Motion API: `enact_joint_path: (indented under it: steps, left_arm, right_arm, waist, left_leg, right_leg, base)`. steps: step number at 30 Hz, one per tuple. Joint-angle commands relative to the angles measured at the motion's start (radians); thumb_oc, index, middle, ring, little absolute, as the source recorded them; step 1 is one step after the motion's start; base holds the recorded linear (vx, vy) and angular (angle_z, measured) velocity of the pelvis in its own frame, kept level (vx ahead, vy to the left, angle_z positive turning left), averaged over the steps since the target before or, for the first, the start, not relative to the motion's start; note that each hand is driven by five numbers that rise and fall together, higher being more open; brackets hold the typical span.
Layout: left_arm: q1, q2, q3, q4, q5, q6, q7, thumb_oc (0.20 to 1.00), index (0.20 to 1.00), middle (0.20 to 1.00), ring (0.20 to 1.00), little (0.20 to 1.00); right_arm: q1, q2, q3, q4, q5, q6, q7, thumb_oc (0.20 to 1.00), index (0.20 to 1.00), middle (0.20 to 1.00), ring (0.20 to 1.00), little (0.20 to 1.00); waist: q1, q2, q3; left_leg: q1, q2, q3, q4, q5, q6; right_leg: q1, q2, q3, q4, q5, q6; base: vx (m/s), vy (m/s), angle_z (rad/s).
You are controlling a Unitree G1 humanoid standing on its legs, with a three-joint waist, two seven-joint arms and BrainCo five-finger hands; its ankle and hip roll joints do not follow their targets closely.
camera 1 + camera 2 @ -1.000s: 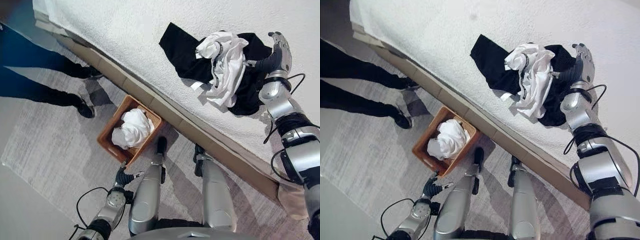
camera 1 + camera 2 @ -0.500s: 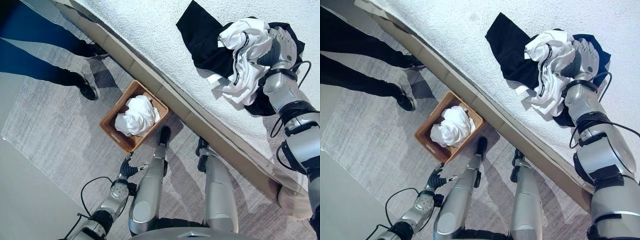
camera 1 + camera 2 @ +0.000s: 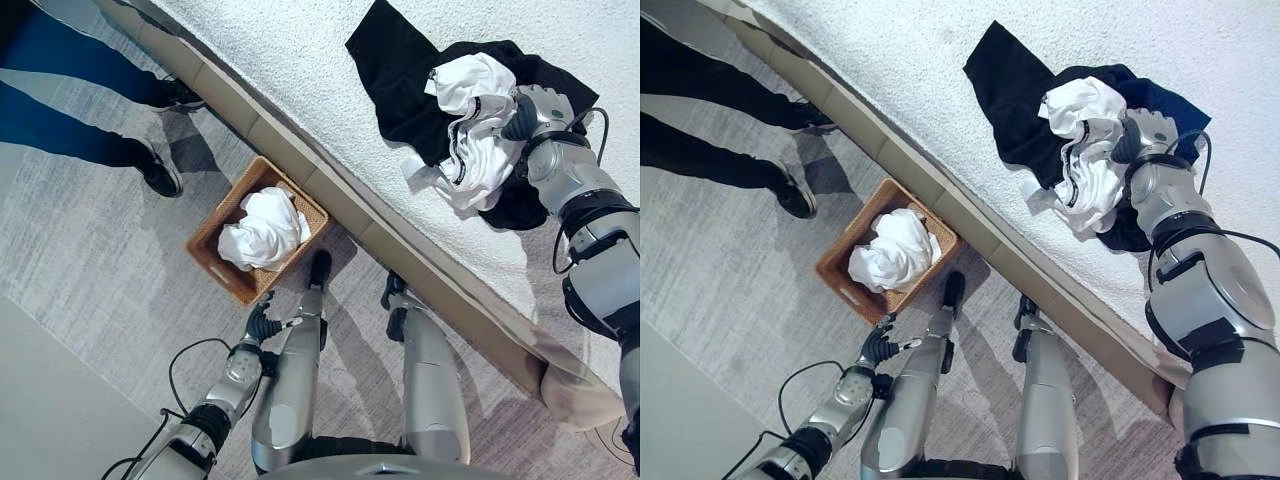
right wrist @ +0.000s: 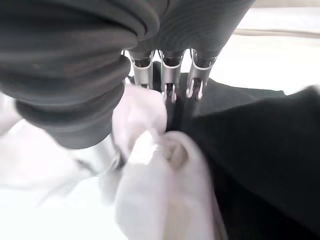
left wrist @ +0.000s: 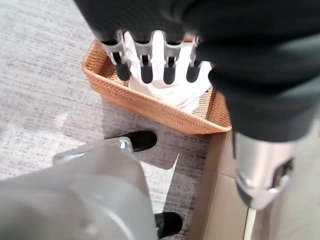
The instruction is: Pick up clothes into the bucket
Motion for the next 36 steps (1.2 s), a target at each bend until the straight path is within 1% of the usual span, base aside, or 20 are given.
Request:
enact_joint_path:
  steps: [1, 4, 6, 13, 14, 15, 16, 17, 18, 19, 20, 21, 22, 23, 24, 30, 33, 34, 35, 36]
  left_arm:
    - [0.015, 0.026, 0.021, 0.006, -0.008, 0.0, 0.012, 1.0, 1.0, 1.0, 1.0, 1.0]
    - [0.018, 0.026, 0.027, 0.024, -0.003, 0.003, 0.016, 1.0, 1.0, 1.0, 1.0, 1.0]
    - [0.017, 0.03, 0.034, 0.047, 0.016, 0.01, 0.02, 1.0, 1.0, 1.0, 1.0, 1.0]
    - [0.031, 0.052, 0.066, 0.056, 0.042, 0.012, 0.028, 1.0, 1.0, 1.0, 1.0, 1.0]
    - [0.03, 0.053, 0.065, 0.056, 0.042, 0.012, 0.028, 1.0, 1.0, 1.0, 1.0, 1.0]
    - [0.043, 0.06, 0.076, 0.048, 0.041, 0.01, 0.028, 1.0, 1.0, 1.0, 1.0, 1.0]
    - [0.043, 0.06, 0.076, 0.048, 0.041, 0.011, 0.028, 1.0, 1.0, 1.0, 1.0, 1.0]
    - [0.061, 0.069, 0.086, 0.038, 0.046, 0.009, 0.025, 1.0, 1.0, 1.0, 1.0, 1.0]
    - [0.061, 0.069, 0.086, 0.038, 0.046, 0.009, 0.025, 1.0, 1.0, 1.0, 1.0, 1.0]
    - [0.075, 0.077, 0.1, 0.035, 0.05, 0.007, 0.021, 1.0, 1.0, 1.0, 1.0, 1.0]
    - [0.075, 0.077, 0.1, 0.035, 0.05, 0.007, 0.021, 1.0, 1.0, 1.0, 1.0, 1.0]
    - [0.093, 0.082, 0.112, 0.032, 0.053, 0.009, 0.015, 1.0, 1.0, 1.0, 1.0, 1.0]
    - [0.093, 0.082, 0.112, 0.032, 0.053, 0.009, 0.015, 1.0, 1.0, 1.0, 1.0, 1.0]
    - [0.104, 0.084, 0.123, 0.035, 0.058, 0.009, 0.013, 1.0, 1.0, 1.0, 1.0, 1.0]
    - [0.104, 0.085, 0.122, 0.035, 0.059, 0.009, 0.013, 1.0, 1.0, 1.0, 1.0, 1.0]
    - [0.154, 0.086, 0.143, 0.043, 0.083, 0.021, -0.017, 1.0, 1.0, 1.0, 1.0, 1.0]
    - [0.169, 0.09, 0.145, 0.008, 0.076, 0.018, -0.027, 1.0, 1.0, 1.0, 1.0, 1.0]
    - [0.179, 0.101, 0.144, -0.061, 0.056, 0.011, -0.047, 1.0, 1.0, 1.0, 1.0, 1.0]
    - [0.179, 0.101, 0.144, -0.062, 0.056, 0.011, -0.047, 1.0, 1.0, 1.0, 1.0, 1.0]
    - [0.191, 0.125, 0.138, -0.167, 0.025, 0.001, -0.076, 1.0, 1.0, 1.0, 1.0, 1.0]
  right_arm:
    - [-0.043, -0.031, -0.008, -0.007, 0.009, -0.004, -0.041, 0.2, 0.2, 0.2, 0.2, 0.2]
    - [-0.053, -0.041, -0.021, -0.018, 0.016, -0.003, -0.063, 0.2, 0.2, 0.2, 0.2, 0.2]
    - [-0.077, -0.067, -0.044, -0.055, 0.03, -0.002, -0.102, 0.2, 0.2, 0.2, 0.2, 0.2]
    - [-0.109, -0.144, -0.109, -0.148, 0.067, -0.007, -0.173, 0.2, 0.2, 0.2, 0.2, 0.2]
    - [-0.109, -0.145, -0.109, -0.149, 0.067, -0.007, -0.173, 0.2, 0.2, 0.2, 0.2, 0.2]
    - [-0.114, -0.171, -0.12, -0.179, 0.075, -0.01, -0.191, 0.2, 0.2, 0.2, 0.2, 0.2]
    - [-0.113, -0.172, -0.121, -0.18, 0.075, -0.009, -0.191, 0.2, 0.2, 0.2, 0.2, 0.2]
    - [-0.114, -0.206, -0.13, -0.214, 0.076, -0.012, -0.203, 0.2, 0.2, 0.2, 0.2, 0.2]
    - [-0.114, -0.206, -0.13, -0.214, 0.076, -0.012, -0.203, 0.2, 0.2, 0.2, 0.2, 0.2]
    - [-0.115, -0.231, -0.147, -0.239, 0.082, -0.014, -0.215, 0.2, 0.2, 0.2, 0.2, 0.2]
    - [-0.115, -0.231, -0.147, -0.239, 0.082, -0.014, -0.215, 0.2, 0.2, 0.2, 0.2, 0.2]
    - [-0.117, -0.256, -0.16, -0.274, 0.083, -0.014, -0.221, 0.2, 0.2, 0.2, 0.2, 0.2]
    - [-0.114, -0.256, -0.162, -0.275, 0.082, -0.014, -0.221, 0.2, 0.2, 0.2, 0.2, 0.2]
    - [-0.102, -0.28, -0.182, -0.3, 0.086, -0.016, -0.234, 0.2, 0.2, 0.2, 0.2, 0.2]
    - [-0.099, -0.281, -0.185, -0.302, 0.086, -0.016, -0.234, 0.2, 0.2, 0.2, 0.2, 0.2]
    - [-0.048, -0.341, -0.231, -0.37, 0.081, -0.018, -0.221, 0.2, 0.2, 0.2, 0.2, 0.2]
    - [-0.03, -0.347, -0.247, -0.392, 0.08, -0.019, -0.215, 0.2, 0.2, 0.2, 0.2, 0.2]
    - [-0.01, -0.349, -0.266, -0.413, 0.087, -0.023, -0.214, 0.2, 0.2, 0.2, 0.2, 0.2]
    - [-0.009, -0.349, -0.267, -0.414, 0.087, -0.023, -0.214, 0.2, 0.2, 0.2, 0.2, 0.2]
    - [0.01, -0.352, -0.282, -0.426, 0.101, -0.028, -0.206, 0.2, 0.2, 0.2, 0.2, 0.2]
  waist:
    - [0.02, -0.052, -0.004]
    - [0.016, -0.06, -0.004]
    - [0.009, -0.076, -0.004]
    - [-0.009, -0.103, -0.005]
    - [-0.009, -0.103, -0.006]
    - [-0.016, -0.111, -0.028]
    - [-0.016, -0.111, -0.03]
    - [-0.024, -0.119, -0.06]
    - [-0.024, -0.119, -0.061]
    - [-0.032, -0.127, -0.09]
    - [-0.032, -0.127, -0.091]
    - [-0.039, -0.133, -0.12]
    - [-0.038, -0.133, -0.12]
    - [-0.045, -0.136, -0.146]
    - [-0.045, -0.136, -0.145]
    - [-0.061, -0.148, -0.231]
    - [-0.064, -0.151, -0.256]
    - [-0.068, -0.153, -0.28]
    - [-0.068, -0.153, -0.28]
    - [-0.072, -0.153, -0.303]
  left_leg:
    - [-0.039, -0.006, 0.005, 0.04, 0.003, -0.012]
    - [-0.023, -0.005, 0.008, 0.043, -0.001, -0.011]
    - [0.01, -0.003, 0.014, 0.052, -0.014, -0.01]
    - [0.133, 0.002, 0.043, 0.063, -0.048, -0.004]
    - [0.131, 0.002, 0.042, 0.06, -0.043, -0.003]
    - [0.159, 0.005, 0.056, 0.061, -0.057, -0.003]
    - [0.157, 0.005, 0.056, 0.058, -0.053, -0.003]
    - [0.189, 0.008, 0.071, 0.054, -0.065, -0.001]
    - [0.189, 0.008, 0.071, 0.053, -0.065, -0.001]
    - [0.222, 0.011, 0.084, 0.05, -0.078, 0.002]
    - [0.221, 0.011, 0.084, 0.049, -0.077, 0.002]
    - [0.245, 0.012, 0.094, 0.048, -0.089, 0.003]
    - [0.247, 0.013, 0.095, 0.047, -0.089, 0.003]
    - [0.266, 0.012, 0.1, 0.051, -0.101, 0.005]
    - [0.267, 0.012, 0.1, 0.051, -0.101, 0.005]
    - [0.341, 0.017, 0.126, 0.044, -0.133, 0.011]
    - [0.358, 0.02, 0.133, 0.041, -0.139, 0.011]
    - [0.377, 0.022, 0.137, 0.035, -0.145, 0.011]
    - [0.377, 0.022, 0.137, 0.034, -0.145, 0.011]
    - [0.395, 0.024, 0.141, 0.027, -0.149, 0.01]
  right_leg:
    - [0.064, -0.023, 0.047, -0.07, 0.029, 0.081]
    - [0.081, -0.021, 0.051, -0.074, 0.03, 0.082]
    - [0.117, -0.02, 0.055, -0.079, 0.03, 0.083]
    - [0.244, -0.016, 0.075, -0.105, 0.037, 0.091]
    - [0.243, -0.016, 0.075, -0.109, 0.042, 0.091]
    - [0.271, -0.013, 0.079, -0.122, 0.042, 0.095]
    - [0.27, -0.013, 0.078, -0.126, 0.047, 0.095]
    - [0.301, -0.008, 0.089, -0.146, 0.052, 0.1]
    - [0.301, -0.008, 0.089, -0.147, 0.052, 0.1]
    - [0.334, -0.004, 0.093, -0.164, 0.056, 0.104]
    - [0.333, -0.004, 0.093, -0.164, 0.056, 0.104]
    - [0.356, -0.001, 0.101, -0.173, 0.054, 0.107]
    - [0.357, -0.001, 0.101, -0.174, 0.055, 0.107]
    - [0.377, -0.001, 0.108, -0.178, 0.051, 0.109]
    - [0.378, -0.001, 0.108, -0.179, 0.051, 0.109]
    - [0.451, 0.007, 0.119, -0.217, 0.042, 0.114]
    - [0.472, 0.011, 0.122, -0.229, 0.041, 0.115]
    - [0.492, 0.015, 0.121, -0.24, 0.038, 0.115]
    - [0.493, 0.015, 0.121, -0.24, 0.038, 0.115]
    - [0.512, 0.017, 0.119, -0.252, 0.036, 0.117]
  base:
    - [0.0, 0.0, 0.0]
    - [0.0, 0.0, 0.0]
    - [0.0, 0.01, -0.03]
    - [0.0, 0.036, -0.05]
    - [0.04, 0.068, -0.28]
    - [0.01, 0.031, -0.37]
    - [0.08, 0.071, -0.27]
    - [0.06, 0.045, -0.24]
    - [0.12, 0.071, -0.19]
    - [0.06, 0.029, -0.19]
    - [0.12, 0.055, -0.21]
    - [0.06, 0.027, -0.24]
    - [0.12, 0.053, -0.22]
    - [0.06, 0.027, -0.23]
    - [0.09, 0.036, -0.15]
    - [0.1, 0.02, -0.13]
    - [0.07, 0.003, -0.07]
    - [0.06, -0.001, -0.06]
    - [0.12, 0.001, -0.04]
    - [0.08, 0.003, -0.03]
